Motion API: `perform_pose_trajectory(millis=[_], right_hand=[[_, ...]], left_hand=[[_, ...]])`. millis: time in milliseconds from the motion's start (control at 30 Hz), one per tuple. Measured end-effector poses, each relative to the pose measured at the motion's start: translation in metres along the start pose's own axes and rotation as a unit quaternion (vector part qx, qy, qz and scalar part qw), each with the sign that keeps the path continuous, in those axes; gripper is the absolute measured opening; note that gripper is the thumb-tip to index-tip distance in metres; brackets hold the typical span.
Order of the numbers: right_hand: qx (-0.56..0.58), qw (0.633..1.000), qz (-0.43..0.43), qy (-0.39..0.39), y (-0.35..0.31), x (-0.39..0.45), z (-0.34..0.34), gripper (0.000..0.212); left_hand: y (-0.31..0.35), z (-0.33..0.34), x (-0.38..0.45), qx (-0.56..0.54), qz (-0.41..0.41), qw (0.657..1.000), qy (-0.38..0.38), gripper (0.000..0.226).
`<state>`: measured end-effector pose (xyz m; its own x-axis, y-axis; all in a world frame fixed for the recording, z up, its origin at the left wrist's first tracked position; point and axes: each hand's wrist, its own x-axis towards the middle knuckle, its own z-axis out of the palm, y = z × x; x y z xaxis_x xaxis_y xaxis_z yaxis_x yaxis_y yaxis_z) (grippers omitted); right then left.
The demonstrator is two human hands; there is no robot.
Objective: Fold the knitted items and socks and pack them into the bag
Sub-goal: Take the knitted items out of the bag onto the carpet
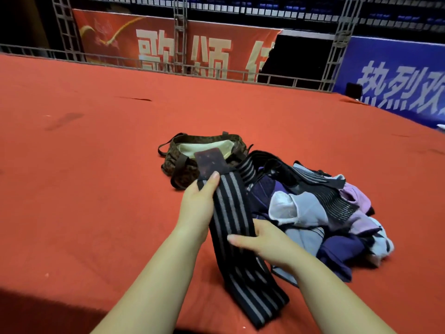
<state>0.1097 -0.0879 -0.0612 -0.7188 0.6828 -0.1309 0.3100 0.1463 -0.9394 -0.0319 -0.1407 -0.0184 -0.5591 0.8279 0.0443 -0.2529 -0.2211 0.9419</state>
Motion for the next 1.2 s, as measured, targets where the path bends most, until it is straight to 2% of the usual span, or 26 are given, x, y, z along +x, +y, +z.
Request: perform_pose_trajectory(millis=[100,167,300,367,433,467,500,567,633,700,733,767,833,900,967,1067,1167,1200], right_hand=[[-0.055,0.994,0.062,-0.067,0.011,0.001,-0.005,0.02],[-0.062,0.992,0.086,-0.075,0.007,0.003,-0.012,0.026],[-0.198,0.972,0.115,-0.054,0.003,0.013,-0.019,0.044],[-0.263,0.954,0.127,-0.071,0.009,0.021,-0.01,0.046],[-0.311,0.938,0.126,-0.087,0.019,0.029,0.005,0.047],[-0.333,0.931,0.12,-0.089,0.024,0.033,0.013,0.049],[-0.357,0.923,0.113,-0.086,0.03,0.037,0.019,0.05],[-0.42,0.899,0.1,-0.078,0.038,0.043,0.028,0.053],[-0.443,0.888,0.098,-0.071,0.043,0.045,0.031,0.054],[-0.413,0.899,0.115,-0.083,0.042,0.044,0.026,0.053],[-0.387,0.907,0.133,-0.1,0.041,0.042,0.021,0.05],[-0.351,0.914,0.157,-0.127,0.039,0.039,0.016,0.043],[-0.259,0.926,0.209,-0.179,0.034,0.028,0.004,0.03],[-0.187,0.923,0.259,-0.217,0.028,0.016,-0.013,0.026],[-0.166,0.917,0.28,-0.231,0.025,0.003,-0.032,0.027],[-0.171,0.926,0.268,-0.205,0.027,-0.018,-0.062,0.042],[-0.2,0.93,0.262,-0.162,0.026,-0.045,-0.086,0.025],[-0.221,0.931,0.259,-0.135,0.027,-0.052,-0.093,0.026]], left_hand=[[-0.008,-0.016,0.005,0.006,0.019,0.996,0.085,0.016],[-0.016,-0.038,0.011,0.034,0.038,0.988,0.144,0.015],[-0.051,-0.094,0.008,0.236,0.047,0.95,0.201,0.011],[-0.069,-0.114,-0.005,0.381,0.015,0.895,0.23,0.023],[-0.084,-0.13,-0.018,0.542,0.005,0.801,0.255,0.032],[-0.09,-0.138,-0.023,0.589,0.012,0.765,0.26,0.041],[-0.094,-0.143,-0.027,0.609,0.012,0.748,0.265,0.057],[-0.095,-0.149,-0.033,0.617,0.004,0.739,0.27,0.094],[-0.095,-0.147,-0.032,0.66,0.045,0.725,0.192,0.103],[-0.098,-0.136,-0.031,0.701,0.053,0.711,0.034,0.085],[-0.102,-0.132,-0.031,0.717,0.028,0.696,-0.029,0.075],[-0.105,-0.13,-0.03,0.731,-0.002,0.679,-0.061,0.07],[-0.111,-0.129,-0.029,0.752,-0.039,0.654,-0.07,0.07],[-0.112,-0.13,-0.028,0.759,-0.056,0.645,-0.066,0.071],[-0.111,-0.128,-0.027,0.762,-0.063,0.641,-0.062,0.071],[-0.11,-0.124,-0.027,0.767,-0.07,0.635,-0.062,0.07],[-0.108,-0.125,-0.028,0.769,-0.077,0.631,-0.065,0.069],[-0.107,-0.125,-0.028,0.772,-0.082,0.627,-0.061,0.068]])
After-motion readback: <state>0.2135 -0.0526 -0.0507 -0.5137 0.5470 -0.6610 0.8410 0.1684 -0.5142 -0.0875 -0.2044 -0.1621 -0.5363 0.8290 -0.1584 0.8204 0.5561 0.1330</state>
